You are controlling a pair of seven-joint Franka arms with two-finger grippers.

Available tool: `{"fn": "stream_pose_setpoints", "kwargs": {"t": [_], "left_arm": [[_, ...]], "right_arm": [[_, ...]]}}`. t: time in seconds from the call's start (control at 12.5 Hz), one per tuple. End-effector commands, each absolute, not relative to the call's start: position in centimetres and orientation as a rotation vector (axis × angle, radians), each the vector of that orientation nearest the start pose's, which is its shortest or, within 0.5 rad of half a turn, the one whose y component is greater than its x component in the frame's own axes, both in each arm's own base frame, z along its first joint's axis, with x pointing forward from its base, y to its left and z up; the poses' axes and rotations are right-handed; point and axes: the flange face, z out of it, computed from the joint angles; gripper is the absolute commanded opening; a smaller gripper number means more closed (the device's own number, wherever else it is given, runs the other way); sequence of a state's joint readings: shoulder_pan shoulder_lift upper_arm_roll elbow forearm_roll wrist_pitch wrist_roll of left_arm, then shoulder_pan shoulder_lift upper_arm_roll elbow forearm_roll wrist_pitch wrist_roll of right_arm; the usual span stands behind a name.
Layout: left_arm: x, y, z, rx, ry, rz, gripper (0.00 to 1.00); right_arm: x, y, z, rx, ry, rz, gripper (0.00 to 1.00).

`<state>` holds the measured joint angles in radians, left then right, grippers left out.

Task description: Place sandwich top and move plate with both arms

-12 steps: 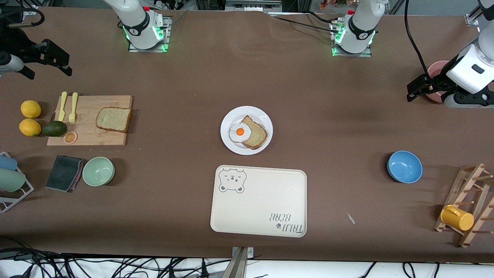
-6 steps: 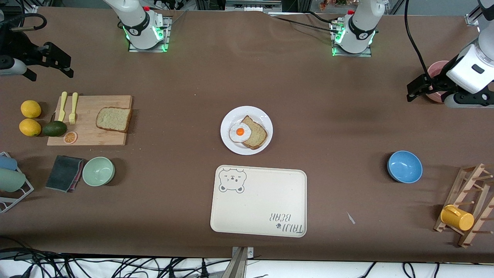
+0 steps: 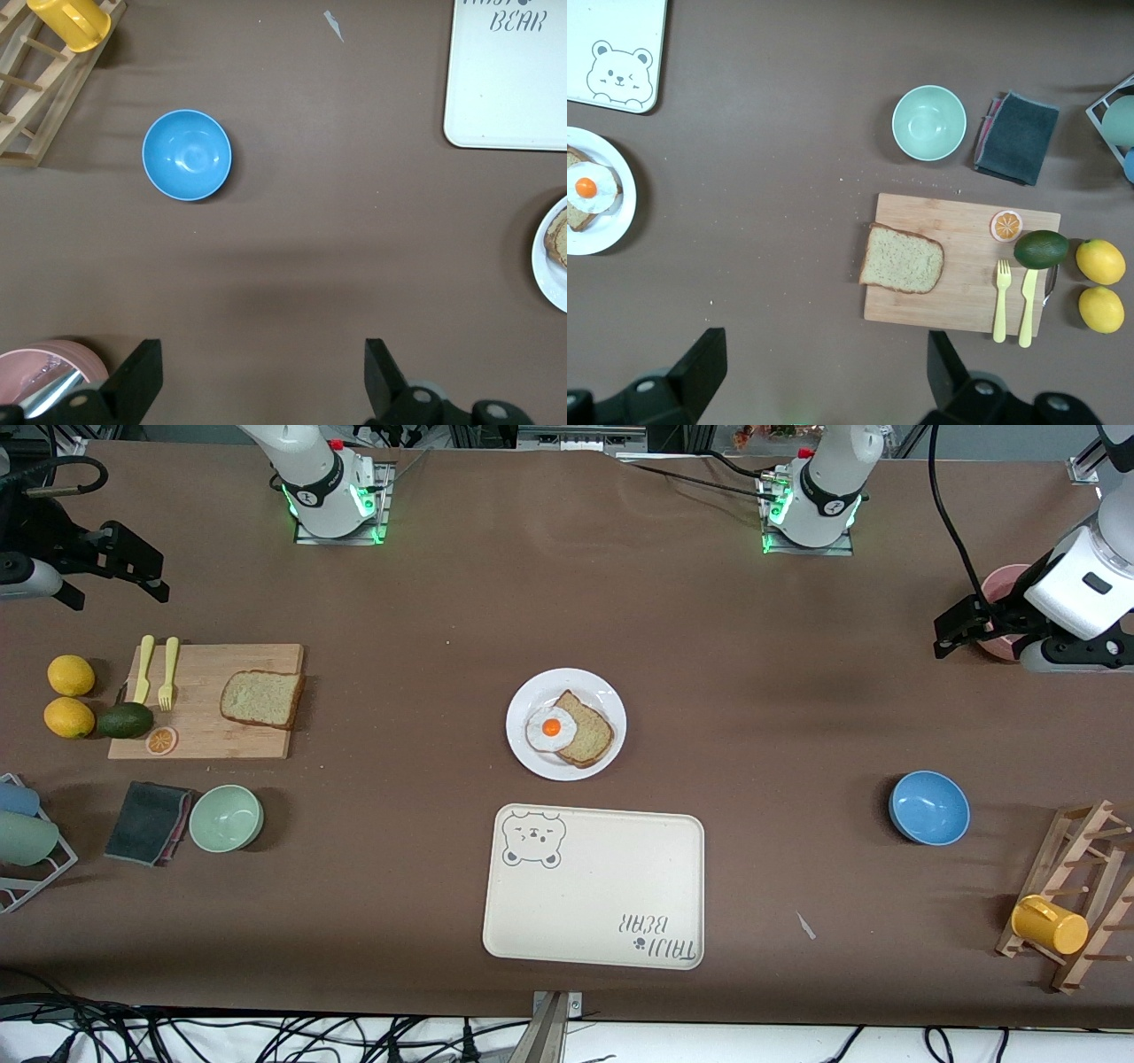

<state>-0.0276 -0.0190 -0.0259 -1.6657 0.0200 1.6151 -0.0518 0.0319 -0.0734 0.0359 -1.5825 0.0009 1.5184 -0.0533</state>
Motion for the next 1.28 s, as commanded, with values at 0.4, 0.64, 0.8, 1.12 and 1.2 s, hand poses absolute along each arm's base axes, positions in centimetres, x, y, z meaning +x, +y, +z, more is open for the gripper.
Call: {"fn": "stream_pose_setpoints", "kwargs": {"t": [0.4, 0.64, 0.8, 1.12, 1.2], "left_arm": [[54.3, -2.6, 60.0, -3.1, 0.012, 0.044, 1.0], [54.4, -2.6, 59.9, -3.1, 0.012, 0.047, 1.0], [54.3, -2.6, 60.0, -3.1, 0.012, 0.044, 1.0], [54.3, -2.6, 60.0, -3.1, 0.012, 0.044, 1.0], [54.4, -2.6, 59.9, -3.1, 0.012, 0.047, 1.0]], "right_arm": [[53.0, 3.7, 64.2, -3.138, -0.193, 0.06, 1.0], [54.8, 3.7, 60.2, -3.142, -0.193, 0.171, 1.0], [56.4, 3.5, 57.1, -3.141, -0.177, 0.222, 1.0], [58.6, 4.1, 51.9, -3.2, -0.218, 0.219, 0.99], [59.0, 4.5, 50.3, -3.217, -0.243, 0.197, 0.99]]}}
